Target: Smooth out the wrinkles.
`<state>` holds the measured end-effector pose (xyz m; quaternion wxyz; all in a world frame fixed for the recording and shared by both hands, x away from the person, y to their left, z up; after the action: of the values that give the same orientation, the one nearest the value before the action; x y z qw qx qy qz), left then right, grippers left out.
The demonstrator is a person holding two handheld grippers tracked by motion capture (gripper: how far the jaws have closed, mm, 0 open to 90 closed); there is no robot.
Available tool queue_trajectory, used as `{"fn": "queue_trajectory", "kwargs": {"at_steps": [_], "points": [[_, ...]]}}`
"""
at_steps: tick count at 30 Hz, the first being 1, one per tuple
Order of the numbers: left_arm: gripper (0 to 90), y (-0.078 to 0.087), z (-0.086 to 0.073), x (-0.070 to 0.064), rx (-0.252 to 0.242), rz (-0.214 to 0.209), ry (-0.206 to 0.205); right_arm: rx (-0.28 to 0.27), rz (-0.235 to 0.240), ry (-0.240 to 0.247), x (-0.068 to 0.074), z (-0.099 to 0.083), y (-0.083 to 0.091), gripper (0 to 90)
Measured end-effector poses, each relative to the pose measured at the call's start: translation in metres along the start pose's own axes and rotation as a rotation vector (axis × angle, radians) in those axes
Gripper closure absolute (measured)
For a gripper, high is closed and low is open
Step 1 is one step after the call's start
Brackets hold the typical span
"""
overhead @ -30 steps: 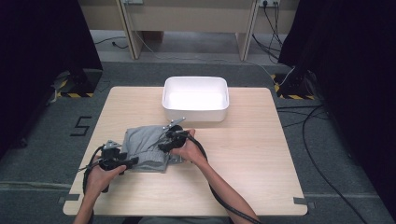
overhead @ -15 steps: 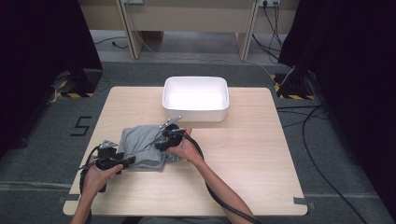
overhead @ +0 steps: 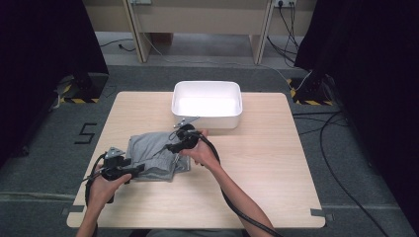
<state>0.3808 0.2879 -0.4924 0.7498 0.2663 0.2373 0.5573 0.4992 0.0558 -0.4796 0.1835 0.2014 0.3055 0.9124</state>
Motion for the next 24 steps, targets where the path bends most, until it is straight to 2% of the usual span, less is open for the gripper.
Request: {"fn": "queue_trajectory", "kwargs": {"at_steps": [4, 7, 12, 16, 21, 24], "points": [[32.3, 0.008, 0.006, -0.011, -0.037, -0.047, 0.011, -0.023, -0.015, -0.009, -0.002, 0.005, 0.016, 34.8], [32.0, 0.012, 0.009, -0.020, -0.049, -0.075, 0.000, -0.039, -0.027, -0.009, -0.007, 0.006, 0.027, 35.0], [31.6, 0.014, 0.008, -0.035, -0.050, -0.133, -0.010, -0.071, -0.056, -0.019, -0.015, 0.007, 0.047, 35.2], [31.5, 0.014, 0.005, -0.046, -0.047, -0.164, -0.021, -0.096, -0.089, -0.012, -0.022, 0.008, 0.063, 35.3], [31.2, 0.013, 0.000, -0.060, -0.040, -0.207, -0.024, -0.112, -0.116, -0.037, -0.030, 0.007, 0.081, 35.4], [31.2, 0.010, -0.005, -0.070, -0.031, -0.223, -0.042, -0.124, -0.131, -0.034, -0.034, 0.006, 0.091, 35.5]]}}
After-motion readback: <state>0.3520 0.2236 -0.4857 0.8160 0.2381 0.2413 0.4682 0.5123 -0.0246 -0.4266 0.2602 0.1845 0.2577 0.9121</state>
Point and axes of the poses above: each handheld gripper's, and its own axes: y roughly backward along the jaws, z roughly out of its top, x roughly to its left, the point moved 2 cm from there along -y, roughly forward along the jaws, and after that the axes turned 9 degrees about z, right-handed, at the moved point
